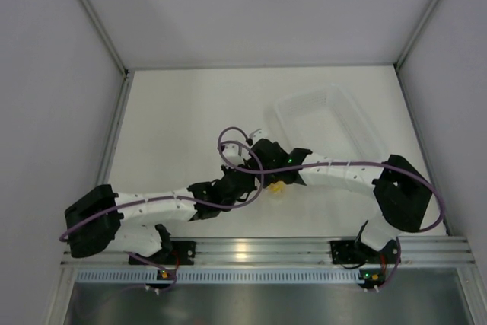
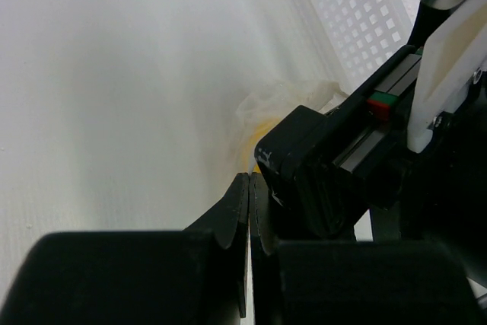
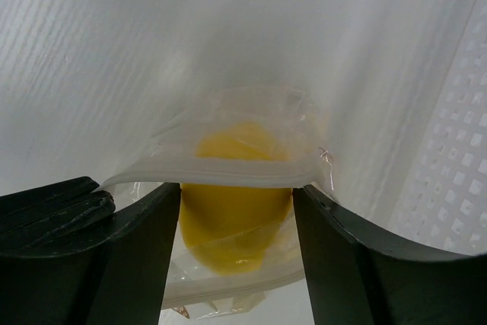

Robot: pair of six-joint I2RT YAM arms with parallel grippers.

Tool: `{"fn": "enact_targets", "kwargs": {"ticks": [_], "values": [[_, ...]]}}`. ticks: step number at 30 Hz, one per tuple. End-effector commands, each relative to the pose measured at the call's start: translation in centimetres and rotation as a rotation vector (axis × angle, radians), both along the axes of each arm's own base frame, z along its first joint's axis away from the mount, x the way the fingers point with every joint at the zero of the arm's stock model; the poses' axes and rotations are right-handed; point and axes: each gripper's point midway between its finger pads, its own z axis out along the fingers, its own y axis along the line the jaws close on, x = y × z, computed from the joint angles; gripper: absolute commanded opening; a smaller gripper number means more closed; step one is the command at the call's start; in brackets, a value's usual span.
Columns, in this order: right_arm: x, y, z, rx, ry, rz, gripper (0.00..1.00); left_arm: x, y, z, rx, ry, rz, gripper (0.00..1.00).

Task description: Open the zip-top bag and remove the fake food

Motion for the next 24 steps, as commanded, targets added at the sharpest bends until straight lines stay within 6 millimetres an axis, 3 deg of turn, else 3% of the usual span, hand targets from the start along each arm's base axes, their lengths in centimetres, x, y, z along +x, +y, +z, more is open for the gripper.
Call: {"fn": "enact_targets", "kwargs": {"ticks": [1, 10, 14, 19, 22, 23, 24], "values": [[-0.6, -1.5, -1.4, -0.066, 0.037, -0.034, 0.63, 0.6, -2.1, 2.5, -0.082, -0.019, -0.013, 0.0], [-2.9, -2.1, -3.8, -0.081, 0.159, 0.004, 0.66, 0.6, -2.7, 1.3, -0.058, 0.004, -0.017, 0.0], [-4.0, -3.1, -6.1, -0.121, 0.207, -0.001, 0.68, 0.7, -2.8, 0.7, -0.054, 0.015, -0.009, 0.0], [-4.1, -3.2, -7.1, -0.111, 0.209, -0.015, 0.67, 0.8, -2.9, 0.4, -0.053, 0.021, -0.002, 0.0], [-3.6, -3.0, -6.4, -0.086, 0.18, -0.029, 0.53, 0.7, -2.9, 0.1, -0.048, 0.027, -0.001, 0.0], [-3.2, -2.7, -5.8, -0.071, 0.161, -0.035, 0.39, 0.7, -2.9, -0.2, -0.044, 0.031, 0.0, 0.0], [-3.0, -2.6, -5.4, -0.059, 0.142, -0.038, 0.36, 0.7, -2.9, -0.3, -0.042, 0.033, 0.001, 0.0]]}}
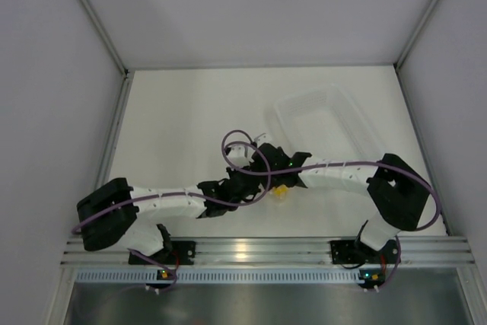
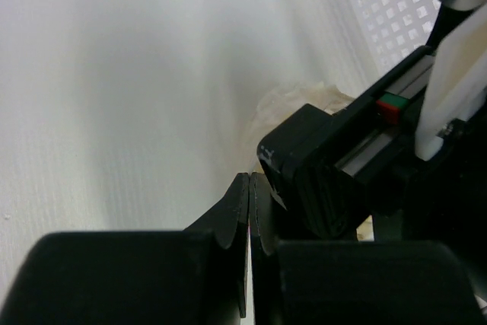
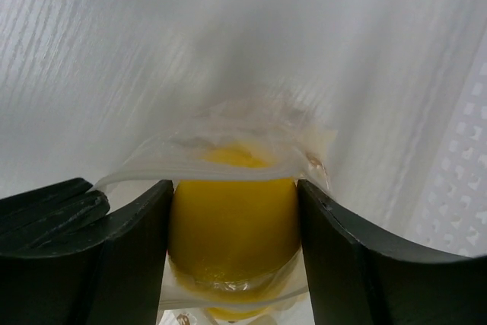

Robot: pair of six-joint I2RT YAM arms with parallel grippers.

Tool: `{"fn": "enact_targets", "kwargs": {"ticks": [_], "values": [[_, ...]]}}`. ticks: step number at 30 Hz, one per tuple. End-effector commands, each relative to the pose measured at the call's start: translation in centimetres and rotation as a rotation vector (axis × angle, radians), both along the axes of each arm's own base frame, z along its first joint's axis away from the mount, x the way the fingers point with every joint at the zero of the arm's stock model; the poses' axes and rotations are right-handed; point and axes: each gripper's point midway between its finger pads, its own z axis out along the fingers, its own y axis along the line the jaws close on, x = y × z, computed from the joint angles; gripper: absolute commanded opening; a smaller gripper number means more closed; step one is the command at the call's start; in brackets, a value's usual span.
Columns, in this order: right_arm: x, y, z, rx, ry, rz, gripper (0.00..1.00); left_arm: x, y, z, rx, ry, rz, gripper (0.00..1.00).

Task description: Open the zip-top bag and remove the fake food

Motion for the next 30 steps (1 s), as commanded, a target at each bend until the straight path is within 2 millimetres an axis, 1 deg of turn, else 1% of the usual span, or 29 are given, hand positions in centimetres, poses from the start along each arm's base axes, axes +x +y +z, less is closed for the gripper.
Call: {"fn": "enact_targets", "kwargs": {"ticks": [1, 2, 5, 8, 10, 11, 14, 18, 19, 20, 22, 24, 25, 26, 27, 28, 29, 30], "values": [[-2.0, -0.7, -1.4, -0.002, 0.067, 0.022, 0.34, 1.1, -2.0, 2.4, -0.089, -0.043, 0.012, 0.0], [-1.9, -0.4, -0.8, 0.023, 0.053, 0.022, 0.31, 1.0, -2.0, 2.3, -0.088, -0.039, 0.01, 0.0], [-1.4, 0.4, 1.6, 0.098, 0.002, 0.031, 0.27, 1.0, -1.9, 2.2, -0.085, -0.039, 0.015, 0.0], [-1.2, 1.1, 3.7, 0.169, -0.052, 0.057, 0.22, 1.2, -1.7, 2.5, -0.09, -0.049, 0.023, 0.0], [-1.3, 1.5, 5.0, 0.22, -0.088, 0.079, 0.2, 1.3, -1.6, 2.7, -0.093, -0.054, 0.028, 0.0], [-1.0, 1.8, 5.8, 0.25, -0.117, 0.078, 0.21, 1.2, -1.5, 2.8, -0.095, -0.055, 0.03, 0.0], [-0.9, 1.7, 7.3, 0.307, -0.171, 0.077, 0.2, 1.2, -1.2, 2.9, -0.106, -0.053, 0.037, 0.0], [-0.2, 2.4, 10.2, 0.418, -0.264, 0.077, 0.18, 1.1, -1.3, 3.4, -0.142, -0.054, 0.025, 0.0], [-0.2, 2.2, 10.7, 0.444, -0.288, 0.074, 0.17, 0.9, -1.2, 3.4, -0.153, -0.049, 0.016, 0.0], [0.0, 2.1, 11.1, 0.459, -0.315, 0.065, 0.17, 0.9, -1.5, 3.9, -0.179, -0.056, 0.008, 0.0], [0.4, 2.3, 12.8, 0.542, -0.384, 0.051, 0.17, 0.6, -1.9, 4.1, -0.209, -0.048, -0.016, 0.0], [0.7, 2.4, 13.9, 0.596, -0.432, 0.045, 0.16, 0.4, -2.1, 4.6, -0.248, -0.048, -0.029, 0.0], [0.9, 2.5, 14.8, 0.651, -0.472, 0.039, 0.16, 0.3, -2.2, 4.8, -0.262, -0.046, -0.035, 0.0], [1.0, 2.6, 15.2, 0.676, -0.492, 0.037, 0.15, 0.0, -2.4, 4.7, -0.274, -0.035, -0.052, 0.0], [1.1, 2.5, 15.7, 0.697, -0.514, 0.03, 0.15, -0.1, -2.7, 5.3, -0.304, -0.039, -0.064, 0.0], [1.2, 2.4, 15.6, 0.714, -0.53, 0.027, 0.15, -0.1, -2.8, 5.4, -0.319, -0.035, -0.072, 0.0], [1.4, 2.7, 16.8, 0.762, -0.565, 0.025, 0.15, -0.6, -3.1, 5.5, -0.341, -0.018, -0.097, 0.0], [1.5, 2.8, 17.0, 0.773, -0.578, 0.027, 0.15, -0.6, -3.2, 5.6, -0.354, -0.017, -0.104, 0.0]]}}
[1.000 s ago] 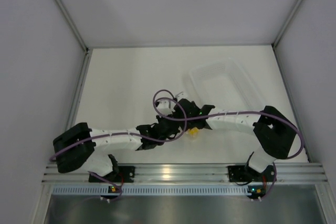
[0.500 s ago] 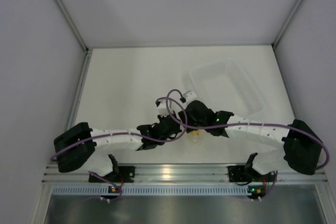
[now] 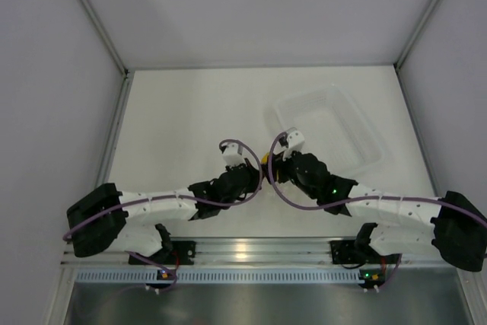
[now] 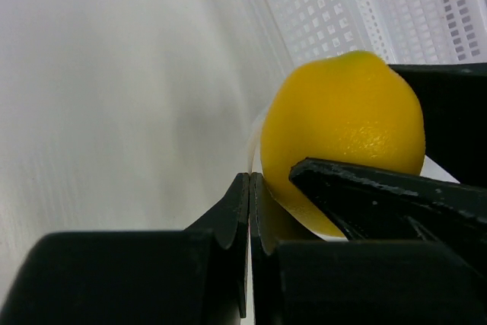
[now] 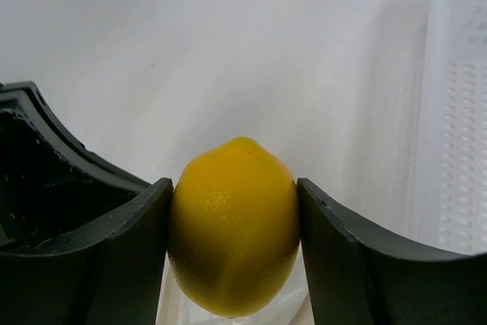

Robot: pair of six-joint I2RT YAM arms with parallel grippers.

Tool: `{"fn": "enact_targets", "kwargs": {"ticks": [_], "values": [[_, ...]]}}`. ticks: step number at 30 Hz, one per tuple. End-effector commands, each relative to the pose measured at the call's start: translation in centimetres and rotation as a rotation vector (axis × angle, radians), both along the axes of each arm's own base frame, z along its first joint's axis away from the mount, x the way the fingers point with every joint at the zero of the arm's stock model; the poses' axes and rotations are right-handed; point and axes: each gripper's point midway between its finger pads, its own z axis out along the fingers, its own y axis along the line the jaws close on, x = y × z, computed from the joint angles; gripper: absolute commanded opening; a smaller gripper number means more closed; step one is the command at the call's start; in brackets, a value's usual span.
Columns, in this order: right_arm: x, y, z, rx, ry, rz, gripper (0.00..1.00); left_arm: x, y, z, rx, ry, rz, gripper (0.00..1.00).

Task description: Open the zip-top bag and remove the fake food

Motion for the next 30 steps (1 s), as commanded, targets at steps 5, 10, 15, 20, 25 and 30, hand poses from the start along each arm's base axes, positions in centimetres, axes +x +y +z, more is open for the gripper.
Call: {"fn": "enact_targets", "kwargs": {"ticks": [5, 10, 15, 20, 25, 30], "values": [[1.6, 1.8, 9.4, 0.321, -0.227, -0.031, 0.14, 0.5, 0.0, 1.5, -0.131, 0.002, -0.001, 0.0], [3.0, 0.0, 11.6, 0.274, -0.21, -0.133, 0.15, 2.7, 3.9, -0.5, -0.074, 0.02, 0.106, 0.0], [7.4, -6.3, 8.2, 0.115, -0.024, -0.346, 0.19, 4.7, 8.2, 0.1, 0.026, -0.015, 0.225, 0.0], [10.5, -13.8, 3.5, -0.038, 0.154, -0.517, 0.25, 6.3, 12.9, 2.3, 0.153, -0.062, 0.337, 0.0], [12.4, -19.7, -0.9, -0.19, 0.25, -0.651, 0.35, 7.6, 17.9, 4.2, 0.227, -0.074, 0.426, 0.0], [13.7, -22.0, -2.8, -0.274, 0.305, -0.703, 0.48, 8.8, 22.3, 6.9, 0.31, -0.089, 0.509, 0.0]]}}
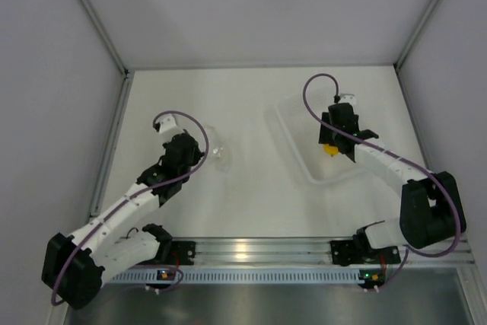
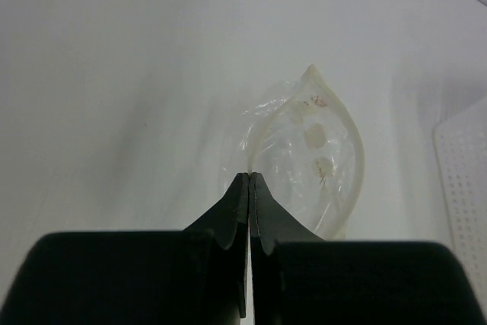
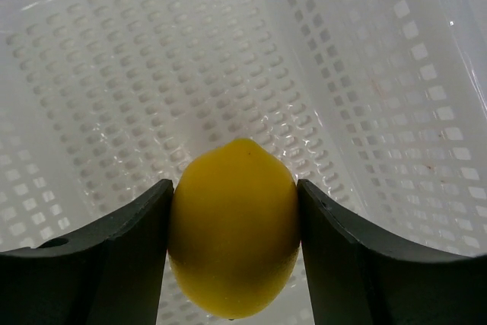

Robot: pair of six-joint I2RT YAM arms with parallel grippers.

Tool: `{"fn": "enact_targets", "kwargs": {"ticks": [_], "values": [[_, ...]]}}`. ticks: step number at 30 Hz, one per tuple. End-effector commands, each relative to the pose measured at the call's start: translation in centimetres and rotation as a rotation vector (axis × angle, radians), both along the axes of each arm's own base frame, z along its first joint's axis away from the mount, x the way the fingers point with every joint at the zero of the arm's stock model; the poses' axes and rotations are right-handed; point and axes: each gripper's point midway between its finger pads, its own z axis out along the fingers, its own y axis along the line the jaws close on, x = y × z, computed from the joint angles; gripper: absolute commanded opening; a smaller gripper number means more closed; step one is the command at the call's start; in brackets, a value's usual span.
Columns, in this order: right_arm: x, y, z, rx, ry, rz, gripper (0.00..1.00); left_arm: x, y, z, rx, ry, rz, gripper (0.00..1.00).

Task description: Open the zip-top bag and remove the fake food

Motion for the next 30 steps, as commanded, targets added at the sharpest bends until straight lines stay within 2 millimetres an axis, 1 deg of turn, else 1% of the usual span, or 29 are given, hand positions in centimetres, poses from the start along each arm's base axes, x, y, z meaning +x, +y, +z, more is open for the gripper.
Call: {"fn": "enact_targets", "kwargs": {"ticks": [1, 2, 3, 4, 6, 7, 9, 10, 11, 13, 14, 15, 16, 17, 18, 19, 20, 21, 23, 24, 25, 26, 27, 28, 29, 30], "values": [[1.7, -1.1, 1.6, -0.054, -0.003, -0.018, 0.55, 0.7, 2.8, 2.6, 0.129, 0.002, 0.027, 0.0], [1.9, -1.3, 1.6, -0.064, 0.002, -0.022, 0.58, 1.0, 3.1, 2.9, 0.155, 0.004, 0.025, 0.0], [2.1, -1.4, 1.6, -0.069, 0.008, -0.029, 0.61, 1.6, 3.5, 4.6, 0.194, -0.017, 0.03, 0.0], [2.2, -1.5, 1.7, -0.073, 0.005, -0.035, 0.71, 1.8, 3.8, 3.7, 0.248, 0.037, 0.041, 0.0], [2.3, -1.5, 2.0, -0.069, 0.005, -0.038, 0.74, 2.5, 4.2, 4.3, 0.319, 0.06, 0.042, 0.0], [2.3, -1.2, 2.1, -0.059, 0.006, -0.031, 0.77, 3.1, 4.1, 4.8, 0.341, 0.072, 0.043, 0.0], [2.3, -1.0, 3.0, -0.038, -0.017, -0.029, 0.79, 3.8, 4.1, 5.2, 0.387, 0.081, 0.041, 0.0], [2.1, -0.9, 3.2, -0.033, -0.016, -0.023, 0.82, 4.1, 4.3, 5.4, 0.406, 0.084, 0.051, 0.0], [1.9, -1.0, 4.1, -0.025, -0.035, -0.025, 0.83, 4.7, 4.2, 5.4, 0.426, 0.096, 0.056, 0.0], [1.3, -0.7, 4.8, -0.003, -0.045, -0.007, 0.86, 5.4, 4.4, 5.4, 0.478, 0.117, 0.061, 0.0], [0.8, -0.5, 6.0, 0.019, -0.078, 0.003, 0.86, 6.0, 4.1, 5.3, 0.508, 0.137, 0.056, 0.0], [0.5, -0.4, 6.6, 0.032, -0.095, 0.012, 0.87, 6.4, 4.2, 5.0, 0.546, 0.157, 0.048, 0.0], [0.1, -0.1, 7.1, 0.055, -0.106, 0.034, 0.87, 6.7, 4.6, 5.0, 0.582, 0.171, 0.072, 0.0], [-0.6, 0.0, 8.3, 0.075, -0.143, 0.047, 0.87, 7.5, 4.5, 4.6, 0.616, 0.197, 0.075, 0.0], [-1.1, 0.2, 8.9, 0.09, -0.159, 0.06, 0.9, 7.8, 4.7, 4.5, 0.651, 0.21, 0.078, 0.0], [-1.6, 0.7, 9.4, 0.118, -0.174, 0.088, 0.99, 8.1, 4.7, 4.5, 0.672, 0.217, 0.081, 0.0], [-2.4, 0.7, 10.5, 0.134, -0.212, 0.102, 0.99, 8.4, 5.1, 4.5, 0.699, 0.226, 0.099, 0.0], [-2.8, 0.7, 11.1, 0.144, -0.228, 0.111, 1.0, 9.1, 4.7, 4.5, 0.715, 0.231, 0.095, 0.0], [-3.8, 0.9, 11.8, 0.161, -0.249, 0.134, 0.99, 9.8, 4.2, 4.2, 0.718, 0.237, 0.082, 0.0], [-4.6, 0.8, 12.8, 0.168, -0.276, 0.143, 0.99, 10.4, 3.5, 4.6, 0.71, 0.226, 0.071, 0.0], [-5.0, 0.8, 13.2, 0.173, -0.287, 0.151, 0.99, 10.9, 3.1, 3.2, 0.733, 0.258, 0.049, 0.0], [-5.7, 0.6, 14.2, 0.184, -0.318, 0.154, 0.99, 11.3, 2.7, 2.9, 0.742, 0.263, 0.04, 0.0], [-6.1, 0.6, 14.7, 0.187, -0.33, 0.157, 0.99, 11.6, 1.9, 2.3, 0.767, 0.274, 0.013, 0.01], [-6.6, 0.6, 15.1, 0.195, -0.347, 0.162, 0.99, 12.3, 1.1, 1.3, 0.787, 0.292, -0.006, 0.03], [-7.4, 0.3, 16.4, 0.208, -0.391, 0.165, 1.0, 12.5, 0.5, 0.6, 0.805, 0.308, -0.022, 0.05], [-7.9, 0.2, 16.7, 0.21, -0.405, 0.168, 0.99, 12.6, -0.2, 0.1, 0.82, 0.312, -0.036, 0.06]]}}
